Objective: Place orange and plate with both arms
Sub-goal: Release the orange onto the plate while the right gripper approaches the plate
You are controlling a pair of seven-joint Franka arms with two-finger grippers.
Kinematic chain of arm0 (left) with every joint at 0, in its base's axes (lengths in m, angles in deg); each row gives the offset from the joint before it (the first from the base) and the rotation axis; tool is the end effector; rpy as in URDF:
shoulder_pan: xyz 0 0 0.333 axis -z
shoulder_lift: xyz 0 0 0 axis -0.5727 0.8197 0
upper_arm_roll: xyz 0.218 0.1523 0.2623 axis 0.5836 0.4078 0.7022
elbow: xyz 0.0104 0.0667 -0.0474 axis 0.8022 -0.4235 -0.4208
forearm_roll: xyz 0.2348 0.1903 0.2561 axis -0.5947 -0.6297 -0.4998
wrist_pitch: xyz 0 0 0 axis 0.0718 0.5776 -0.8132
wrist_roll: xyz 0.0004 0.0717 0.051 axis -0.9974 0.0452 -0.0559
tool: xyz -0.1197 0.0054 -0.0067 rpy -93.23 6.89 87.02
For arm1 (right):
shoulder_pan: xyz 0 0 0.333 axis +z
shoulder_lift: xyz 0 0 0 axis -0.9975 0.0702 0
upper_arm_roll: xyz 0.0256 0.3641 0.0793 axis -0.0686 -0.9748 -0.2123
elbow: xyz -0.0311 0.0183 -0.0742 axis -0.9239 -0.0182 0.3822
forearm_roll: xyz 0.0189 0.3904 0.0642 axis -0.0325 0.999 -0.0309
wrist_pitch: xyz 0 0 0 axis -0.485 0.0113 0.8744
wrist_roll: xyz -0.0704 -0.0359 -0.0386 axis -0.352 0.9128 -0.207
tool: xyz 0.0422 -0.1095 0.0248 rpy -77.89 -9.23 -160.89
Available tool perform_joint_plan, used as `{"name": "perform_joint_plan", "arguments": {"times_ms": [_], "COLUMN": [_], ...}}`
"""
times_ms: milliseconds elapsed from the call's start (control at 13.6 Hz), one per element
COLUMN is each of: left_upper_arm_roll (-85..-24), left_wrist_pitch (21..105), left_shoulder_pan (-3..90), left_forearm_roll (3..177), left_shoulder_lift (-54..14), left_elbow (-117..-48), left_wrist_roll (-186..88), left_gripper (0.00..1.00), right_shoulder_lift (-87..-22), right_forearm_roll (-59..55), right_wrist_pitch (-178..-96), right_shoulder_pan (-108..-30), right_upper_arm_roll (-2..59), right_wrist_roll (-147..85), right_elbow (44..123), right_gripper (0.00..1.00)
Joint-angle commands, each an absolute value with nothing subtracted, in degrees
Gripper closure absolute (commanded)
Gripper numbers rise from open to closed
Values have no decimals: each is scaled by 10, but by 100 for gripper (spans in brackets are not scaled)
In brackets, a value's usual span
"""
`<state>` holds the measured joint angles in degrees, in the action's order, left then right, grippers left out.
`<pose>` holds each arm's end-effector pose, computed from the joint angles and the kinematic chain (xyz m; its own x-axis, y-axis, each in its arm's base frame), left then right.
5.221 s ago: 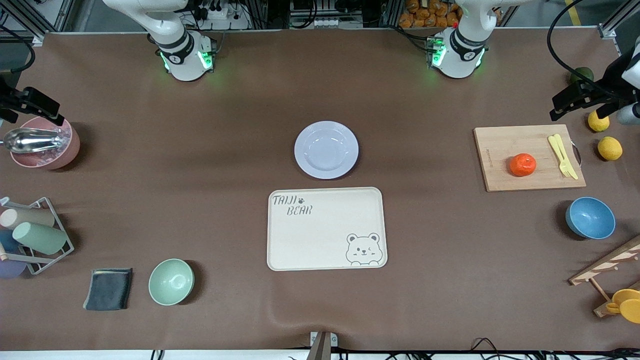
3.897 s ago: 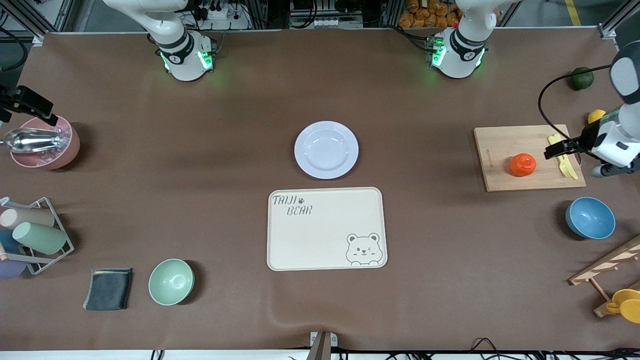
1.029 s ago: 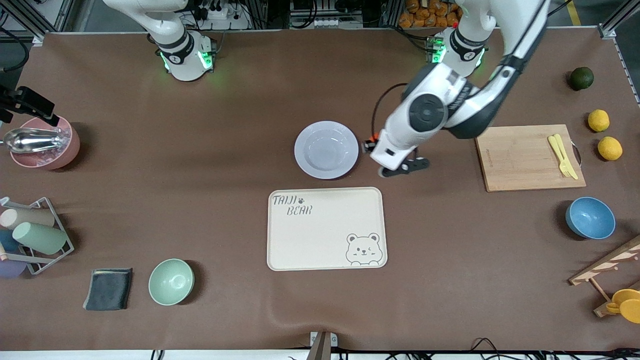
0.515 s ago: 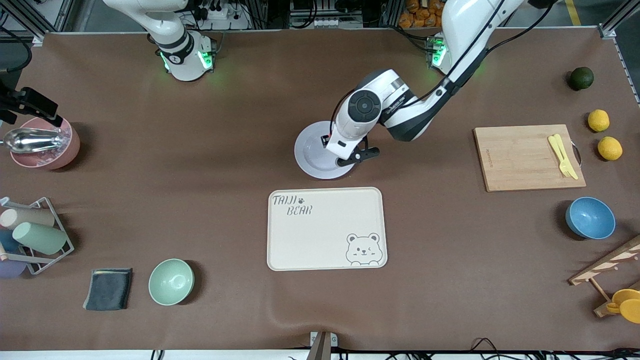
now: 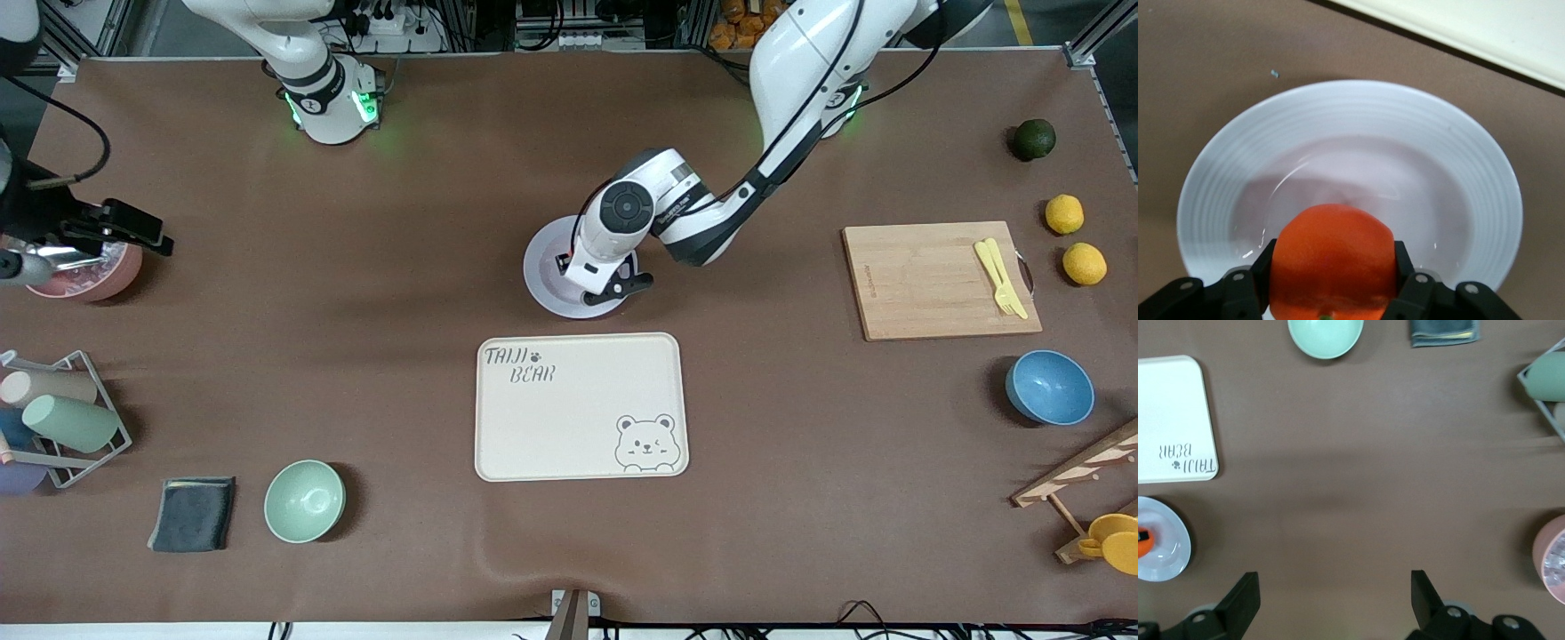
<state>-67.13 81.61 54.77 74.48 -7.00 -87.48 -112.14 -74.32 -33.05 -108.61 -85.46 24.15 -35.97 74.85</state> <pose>0.4565 -0.4980 0.2364 0.9168 0.3165 -0.2436 0.3375 -0.9400 0.0490 0.5704 0.0062 0.6312 0.9937 -0.0037 -0.1121 -0.0144 -0.9954 -0.0947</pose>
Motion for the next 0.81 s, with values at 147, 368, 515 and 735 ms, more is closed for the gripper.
{"name": "perform_joint_plan", "arguments": {"times_ms": [147,368,515,735], "left_upper_arm_roll": [-638,-637,-637,-637], "left_wrist_pitch": [817,759,671,617], "left_shoulder_pan": [581,559,526,466], "left_forearm_roll": [728,734,727,726], "left_shoulder_lift": [-57,-98,-172,-260], "left_elbow": [-851,-826,-825,-823], "left_wrist_roll": [-1138,-1144,-1139,-1092], "left_gripper": [0,0,0,0], "right_shoulder_lift": [-678,-663,-663,-674], "right_forearm_roll": [-241,-165,-126,-47], "right_wrist_pitch": [-1057,-1106,-1161,-1280], "right_shoulder_pan": [-805,-804,-784,-738], "right_upper_arm_roll": [242,242,242,242], "right_wrist_roll": [-369,-369,-369,-369], "right_elbow": [752,813,865,975], "right_gripper": [0,0,0,0]}}
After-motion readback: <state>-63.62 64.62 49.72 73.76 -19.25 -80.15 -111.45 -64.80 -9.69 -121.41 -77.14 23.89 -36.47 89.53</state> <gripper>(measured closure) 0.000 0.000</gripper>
